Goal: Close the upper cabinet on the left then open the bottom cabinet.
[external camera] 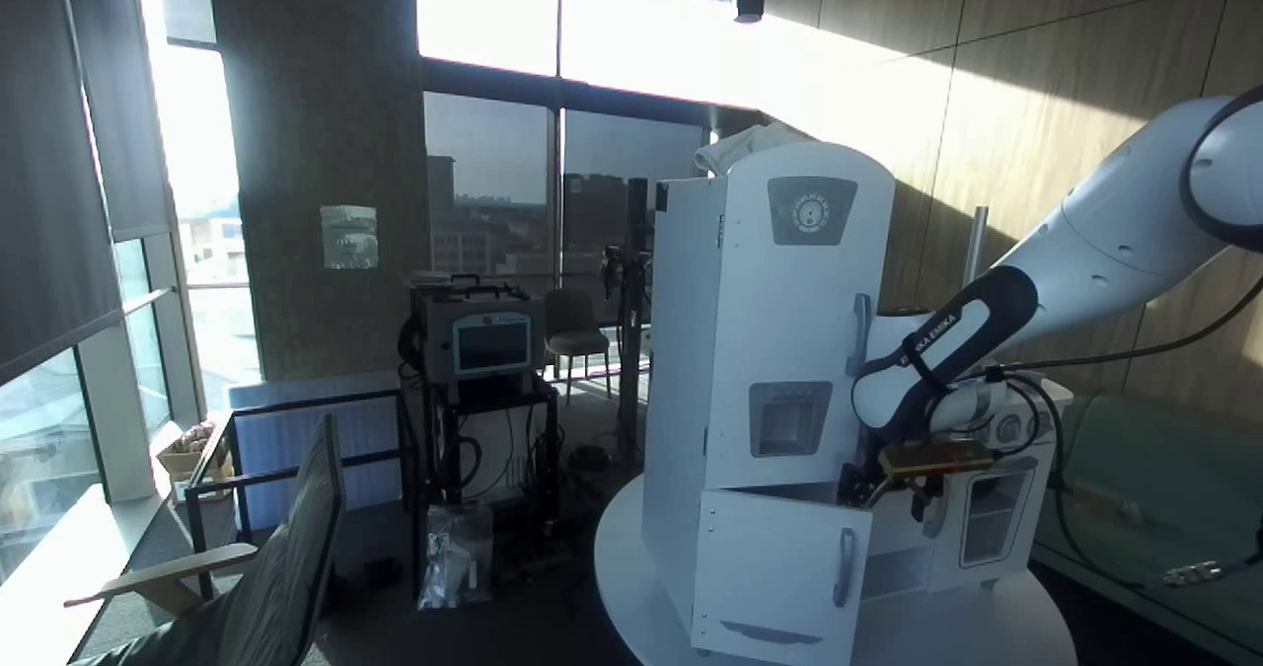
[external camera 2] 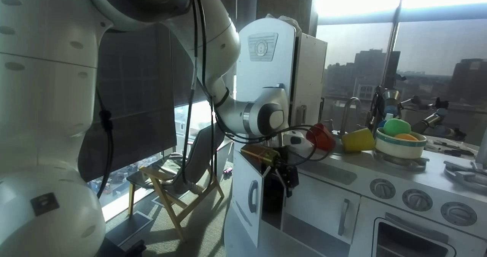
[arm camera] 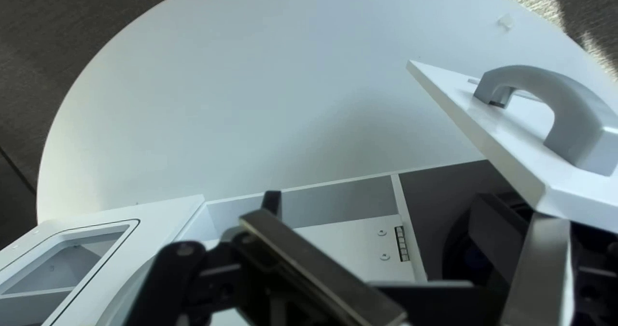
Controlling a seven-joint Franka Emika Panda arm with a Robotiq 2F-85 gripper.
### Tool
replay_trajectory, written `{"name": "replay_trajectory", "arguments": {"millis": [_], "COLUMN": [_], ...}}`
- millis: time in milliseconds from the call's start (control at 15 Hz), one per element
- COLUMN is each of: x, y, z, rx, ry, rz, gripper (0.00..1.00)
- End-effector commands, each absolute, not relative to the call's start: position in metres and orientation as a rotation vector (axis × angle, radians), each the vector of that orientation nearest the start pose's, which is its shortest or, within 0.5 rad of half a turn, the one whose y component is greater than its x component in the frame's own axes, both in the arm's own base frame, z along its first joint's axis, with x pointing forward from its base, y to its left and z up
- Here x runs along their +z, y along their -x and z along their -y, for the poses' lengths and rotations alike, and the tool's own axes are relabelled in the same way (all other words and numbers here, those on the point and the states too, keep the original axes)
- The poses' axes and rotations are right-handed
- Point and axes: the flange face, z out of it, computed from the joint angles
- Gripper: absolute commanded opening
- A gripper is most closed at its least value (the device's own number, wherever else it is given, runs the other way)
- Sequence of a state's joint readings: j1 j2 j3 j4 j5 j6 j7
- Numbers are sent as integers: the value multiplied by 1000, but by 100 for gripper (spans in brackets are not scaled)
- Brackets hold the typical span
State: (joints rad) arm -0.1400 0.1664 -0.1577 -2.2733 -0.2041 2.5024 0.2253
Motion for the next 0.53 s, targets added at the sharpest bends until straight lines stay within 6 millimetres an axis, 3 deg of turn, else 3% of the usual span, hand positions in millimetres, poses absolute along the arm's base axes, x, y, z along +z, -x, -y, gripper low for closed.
{"name": "replay_trajectory", "arguments": {"millis": [0, 467], "x": [303, 292], "y": [-498, -482], "z": [142, 87], "rx": [-25, 33], "ry": [3268, 3337], "rz": [-430, -116], "gripper": [100, 100]}}
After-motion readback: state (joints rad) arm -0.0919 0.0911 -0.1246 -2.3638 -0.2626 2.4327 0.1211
